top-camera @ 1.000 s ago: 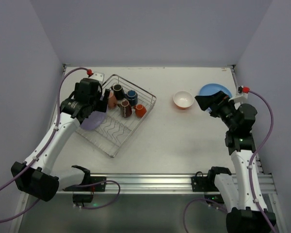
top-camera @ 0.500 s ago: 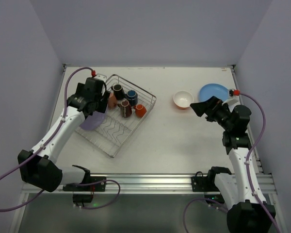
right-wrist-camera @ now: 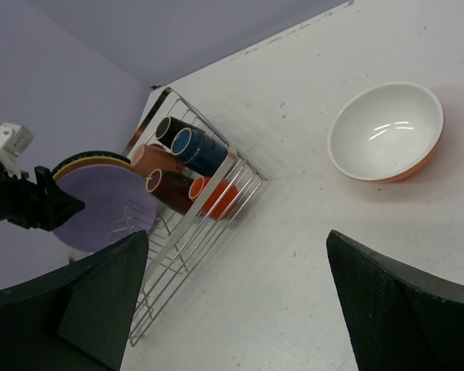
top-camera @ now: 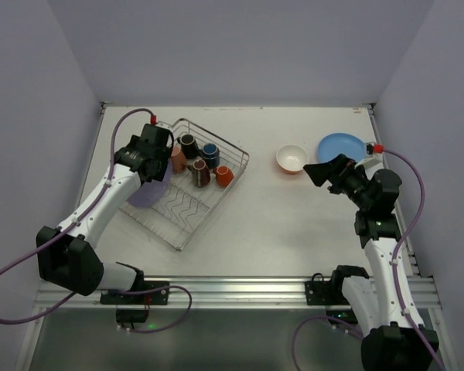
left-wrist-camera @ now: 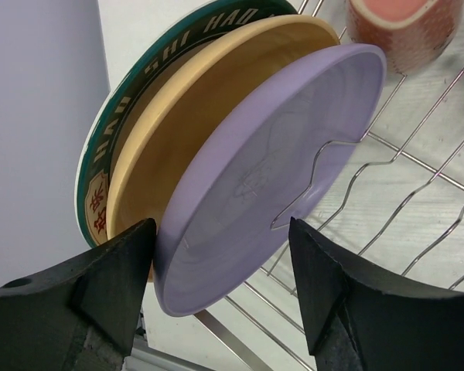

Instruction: Unload the mixed dishes from the dish rack

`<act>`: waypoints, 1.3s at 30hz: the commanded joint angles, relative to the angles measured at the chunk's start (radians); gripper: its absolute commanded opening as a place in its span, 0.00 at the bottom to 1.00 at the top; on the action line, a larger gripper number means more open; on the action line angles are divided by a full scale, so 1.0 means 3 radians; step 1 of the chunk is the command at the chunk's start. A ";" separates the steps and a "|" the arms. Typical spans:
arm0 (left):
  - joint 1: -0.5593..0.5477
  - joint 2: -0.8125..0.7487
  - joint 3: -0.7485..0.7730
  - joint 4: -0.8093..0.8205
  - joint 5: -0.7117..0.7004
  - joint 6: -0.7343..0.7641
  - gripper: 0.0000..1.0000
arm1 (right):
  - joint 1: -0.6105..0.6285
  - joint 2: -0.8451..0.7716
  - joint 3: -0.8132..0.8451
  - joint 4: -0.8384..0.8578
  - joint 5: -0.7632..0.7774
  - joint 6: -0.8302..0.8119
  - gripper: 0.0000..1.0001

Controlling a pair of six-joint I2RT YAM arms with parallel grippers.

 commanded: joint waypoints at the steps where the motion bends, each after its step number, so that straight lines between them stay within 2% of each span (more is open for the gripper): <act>1: 0.0022 -0.0043 0.0032 0.0014 0.0050 0.0112 0.71 | 0.0010 -0.0051 -0.0027 0.0153 -0.0052 -0.0030 0.99; 7: 0.0022 0.0080 0.0048 0.0003 -0.0006 0.0173 0.69 | 0.0010 -0.0164 -0.0032 0.0127 -0.0021 -0.0046 0.99; 8: 0.0017 0.0070 0.0027 0.0014 -0.0067 0.0184 0.66 | 0.0010 -0.0164 -0.0037 0.0137 -0.0026 -0.0041 0.99; 9: 0.0006 0.0070 0.0027 0.0029 -0.0123 0.0179 0.56 | 0.0010 -0.0148 -0.0037 0.0142 -0.0031 -0.0030 0.99; 12: -0.0029 0.0070 0.0037 0.0024 -0.0333 0.0184 0.51 | 0.0010 -0.0103 -0.0027 0.0137 -0.0041 -0.0030 0.99; 19: -0.0065 0.0146 0.0073 0.0039 -0.0456 0.0225 0.41 | 0.0010 -0.0077 -0.0032 0.0163 -0.0057 -0.0010 0.99; 20: -0.0080 0.0151 0.0073 0.0034 -0.0491 0.0225 0.35 | 0.0010 -0.0077 -0.0027 0.0163 -0.0057 -0.0010 0.99; 22: -0.0116 0.0172 0.0078 0.0024 -0.0619 0.0220 0.29 | 0.0010 -0.0082 -0.0027 0.0163 -0.0067 -0.0010 0.99; 23: -0.0132 0.0177 0.0088 0.0004 -0.0650 0.0194 0.21 | 0.0010 -0.0087 -0.0032 0.0163 -0.0067 -0.0005 0.99; 32: -0.0173 0.0146 0.0134 -0.0007 -0.0926 0.0112 0.00 | 0.0010 -0.0031 -0.0042 0.0219 -0.0205 0.0062 0.99; 39: -0.0265 0.0075 0.0129 0.0003 -0.1110 0.0230 0.00 | 0.0010 -0.0021 -0.0053 0.0255 -0.0261 0.0092 0.99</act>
